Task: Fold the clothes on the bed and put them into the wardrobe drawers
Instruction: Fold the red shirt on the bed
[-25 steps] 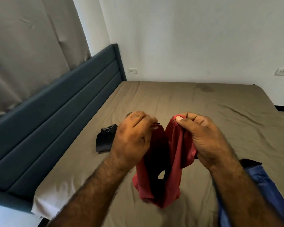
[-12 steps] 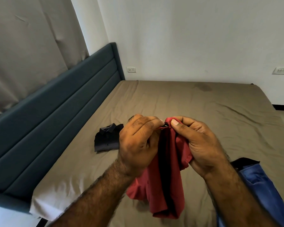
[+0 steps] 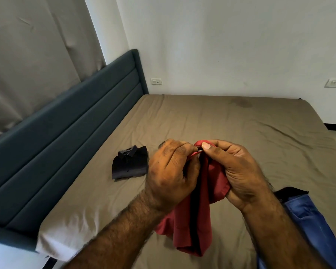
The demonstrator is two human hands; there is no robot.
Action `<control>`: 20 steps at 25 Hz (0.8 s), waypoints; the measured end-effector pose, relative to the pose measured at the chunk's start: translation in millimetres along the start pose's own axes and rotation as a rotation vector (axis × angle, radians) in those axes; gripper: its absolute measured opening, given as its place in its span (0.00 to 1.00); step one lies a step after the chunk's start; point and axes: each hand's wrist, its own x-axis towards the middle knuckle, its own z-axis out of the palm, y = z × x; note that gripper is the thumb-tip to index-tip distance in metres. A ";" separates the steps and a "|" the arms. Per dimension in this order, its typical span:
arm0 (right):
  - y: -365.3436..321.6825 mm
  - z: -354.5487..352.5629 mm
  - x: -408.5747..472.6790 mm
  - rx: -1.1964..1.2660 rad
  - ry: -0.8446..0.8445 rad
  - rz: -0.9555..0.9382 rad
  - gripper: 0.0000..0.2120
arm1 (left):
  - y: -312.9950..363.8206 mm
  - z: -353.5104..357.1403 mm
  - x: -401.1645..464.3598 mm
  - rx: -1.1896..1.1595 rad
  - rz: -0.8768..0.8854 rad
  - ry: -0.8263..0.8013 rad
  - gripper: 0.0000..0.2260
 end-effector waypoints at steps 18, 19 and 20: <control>-2.1 -17.6 16.2 -0.065 0.104 -0.042 0.12 | -5.4 11.4 8.9 -0.443 -0.321 -0.246 0.09; -2.1 -19.4 16.3 -0.082 0.113 -0.051 0.13 | -5.2 11.4 10.7 -0.551 -0.420 -0.241 0.10; -2.9 -21.0 15.3 -0.118 0.115 -0.062 0.13 | -4.6 13.0 13.7 -0.628 -0.530 -0.231 0.11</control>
